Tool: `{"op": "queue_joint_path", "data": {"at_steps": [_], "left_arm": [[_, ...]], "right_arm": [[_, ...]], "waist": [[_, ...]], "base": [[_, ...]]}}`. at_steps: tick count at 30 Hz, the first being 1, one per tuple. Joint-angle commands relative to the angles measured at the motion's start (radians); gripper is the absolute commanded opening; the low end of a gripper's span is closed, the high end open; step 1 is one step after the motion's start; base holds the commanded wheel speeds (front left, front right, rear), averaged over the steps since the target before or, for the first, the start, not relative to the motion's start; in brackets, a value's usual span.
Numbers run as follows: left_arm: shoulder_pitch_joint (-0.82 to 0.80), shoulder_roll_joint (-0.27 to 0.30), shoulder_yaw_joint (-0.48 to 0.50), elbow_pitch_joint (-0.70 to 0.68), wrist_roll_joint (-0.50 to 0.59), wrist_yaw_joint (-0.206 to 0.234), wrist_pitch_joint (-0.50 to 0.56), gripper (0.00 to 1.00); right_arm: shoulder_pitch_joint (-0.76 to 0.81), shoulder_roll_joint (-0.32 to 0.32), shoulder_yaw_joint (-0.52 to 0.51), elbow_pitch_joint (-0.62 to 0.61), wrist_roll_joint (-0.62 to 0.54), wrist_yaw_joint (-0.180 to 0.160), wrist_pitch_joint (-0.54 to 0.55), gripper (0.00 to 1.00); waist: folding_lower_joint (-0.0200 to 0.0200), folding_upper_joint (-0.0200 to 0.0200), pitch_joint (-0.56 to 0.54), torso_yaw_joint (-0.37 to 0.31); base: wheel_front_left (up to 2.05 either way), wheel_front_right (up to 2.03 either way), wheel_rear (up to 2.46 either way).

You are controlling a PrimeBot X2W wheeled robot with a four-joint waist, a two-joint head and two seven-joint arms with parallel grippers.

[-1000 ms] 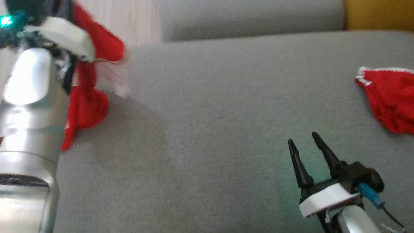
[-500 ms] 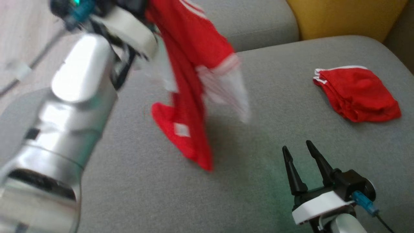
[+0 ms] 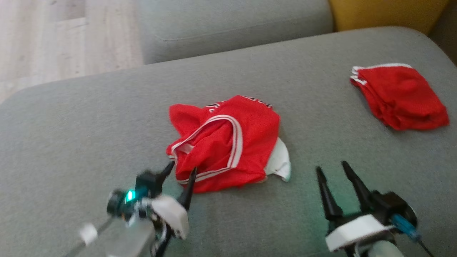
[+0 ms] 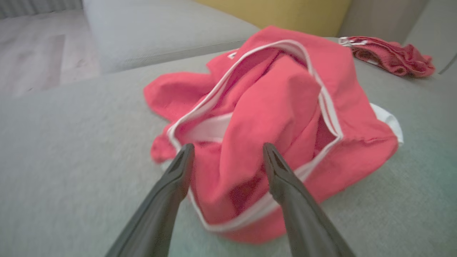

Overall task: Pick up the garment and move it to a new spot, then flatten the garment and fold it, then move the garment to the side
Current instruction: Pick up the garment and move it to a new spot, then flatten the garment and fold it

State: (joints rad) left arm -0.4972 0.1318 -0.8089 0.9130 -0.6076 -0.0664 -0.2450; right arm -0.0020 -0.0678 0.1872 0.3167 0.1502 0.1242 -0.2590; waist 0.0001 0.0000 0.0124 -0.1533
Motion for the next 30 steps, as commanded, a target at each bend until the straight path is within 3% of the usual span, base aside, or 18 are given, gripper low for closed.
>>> {"op": "queue_joint_path", "data": {"at_steps": [1, 6, 10, 15, 22, 30], "left_arm": [[-0.006, 0.007, 0.066, -0.069, 0.009, 0.032, -0.016, 1.0], [0.247, 0.016, 0.257, -0.355, 0.124, 0.144, -0.016, 1.0], [0.455, -0.004, 0.427, -0.574, 0.236, 0.177, -0.017, 1.0], [0.627, -0.045, 0.561, -0.74, 0.357, 0.148, -0.017, 1.0], [0.713, -0.069, 0.63, -0.767, 0.434, 0.094, -0.017, 1.0], [0.731, -0.079, 0.683, -0.745, 0.479, 0.066, -0.017, 1.0]], "right_arm": [[0.008, 0.003, 0.0, -0.029, 0.011, 0.007, -0.003, 1.0], [0.077, 0.0, -0.058, -0.043, 0.005, 0.007, -0.003, 1.0], [0.138, -0.001, -0.085, -0.063, 0.006, 0.007, -0.003, 1.0], [0.205, -0.005, -0.091, -0.088, 0.002, 0.007, -0.003, 1.0], [0.244, -0.012, -0.073, -0.116, 0.005, 0.007, -0.003, 1.0], [0.269, -0.006, -0.072, -0.136, -0.003, 0.007, -0.003, 1.0]], "waist": [[-0.0001, 0.0, -0.014, 0.031], [-0.0001, 0.0, -0.056, 0.103], [-0.0001, 0.0, -0.096, 0.145], [-0.0001, 0.0, -0.143, 0.176], [-0.0001, 0.0, -0.179, 0.179], [-0.0001, 0.0, -0.205, 0.183]], "base": [[0.0, 0.0, 0.0], [0.0, 0.0, 0.0], [0.0, 0.0, 0.0], [0.0, 0.0, 0.0], [0.0, 0.0, 0.0], [0.0, 0.0, 0.0]]}}
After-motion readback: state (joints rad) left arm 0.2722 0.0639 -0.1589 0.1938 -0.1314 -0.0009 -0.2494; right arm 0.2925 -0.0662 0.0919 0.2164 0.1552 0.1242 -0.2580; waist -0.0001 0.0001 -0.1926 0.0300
